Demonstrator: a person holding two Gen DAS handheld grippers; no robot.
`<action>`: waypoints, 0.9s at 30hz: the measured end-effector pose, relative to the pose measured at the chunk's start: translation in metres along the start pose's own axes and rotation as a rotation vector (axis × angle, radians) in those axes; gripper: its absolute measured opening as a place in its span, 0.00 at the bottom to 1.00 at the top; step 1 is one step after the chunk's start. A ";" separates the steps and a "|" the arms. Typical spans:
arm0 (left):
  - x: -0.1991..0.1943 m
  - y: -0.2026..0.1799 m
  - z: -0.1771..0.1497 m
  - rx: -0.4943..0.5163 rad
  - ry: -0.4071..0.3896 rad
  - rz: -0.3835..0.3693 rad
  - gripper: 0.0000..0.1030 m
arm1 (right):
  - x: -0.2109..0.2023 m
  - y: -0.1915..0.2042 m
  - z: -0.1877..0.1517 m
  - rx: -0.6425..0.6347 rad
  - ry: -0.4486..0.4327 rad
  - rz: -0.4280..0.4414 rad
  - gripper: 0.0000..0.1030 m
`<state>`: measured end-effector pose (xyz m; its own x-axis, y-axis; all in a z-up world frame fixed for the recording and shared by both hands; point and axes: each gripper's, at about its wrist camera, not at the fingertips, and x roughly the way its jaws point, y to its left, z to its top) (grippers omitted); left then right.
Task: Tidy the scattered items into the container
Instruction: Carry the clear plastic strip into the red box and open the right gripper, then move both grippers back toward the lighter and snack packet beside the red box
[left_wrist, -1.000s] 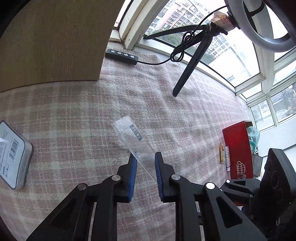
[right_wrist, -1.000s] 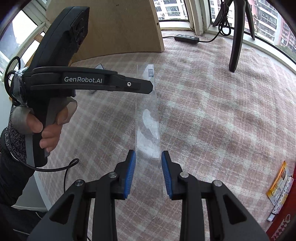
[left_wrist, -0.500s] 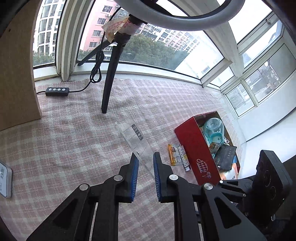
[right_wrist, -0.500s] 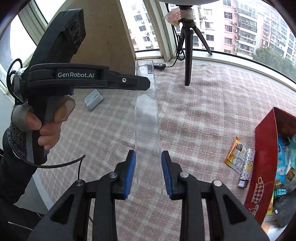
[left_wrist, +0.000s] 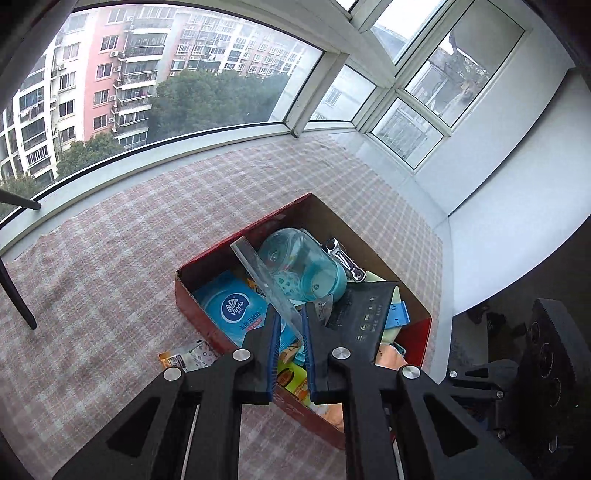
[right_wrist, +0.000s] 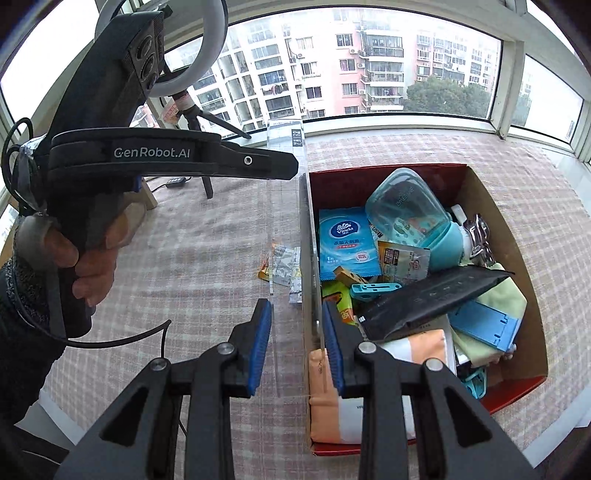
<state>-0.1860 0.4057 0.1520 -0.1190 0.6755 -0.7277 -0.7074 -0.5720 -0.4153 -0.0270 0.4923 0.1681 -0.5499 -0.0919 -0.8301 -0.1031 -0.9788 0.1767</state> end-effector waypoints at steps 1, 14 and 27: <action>0.007 -0.004 0.003 0.014 0.003 0.003 0.09 | -0.001 -0.006 -0.001 0.011 0.000 -0.015 0.02; 0.056 0.003 0.016 0.052 0.106 0.132 0.21 | 0.004 -0.054 0.002 0.122 -0.025 -0.121 0.03; -0.066 0.037 -0.025 0.046 -0.024 0.178 0.31 | -0.015 -0.013 0.012 0.047 -0.104 -0.080 0.40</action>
<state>-0.1872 0.3279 0.1713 -0.2614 0.5773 -0.7736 -0.7051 -0.6616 -0.2554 -0.0272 0.5085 0.1845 -0.6209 0.0082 -0.7838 -0.1876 -0.9724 0.1384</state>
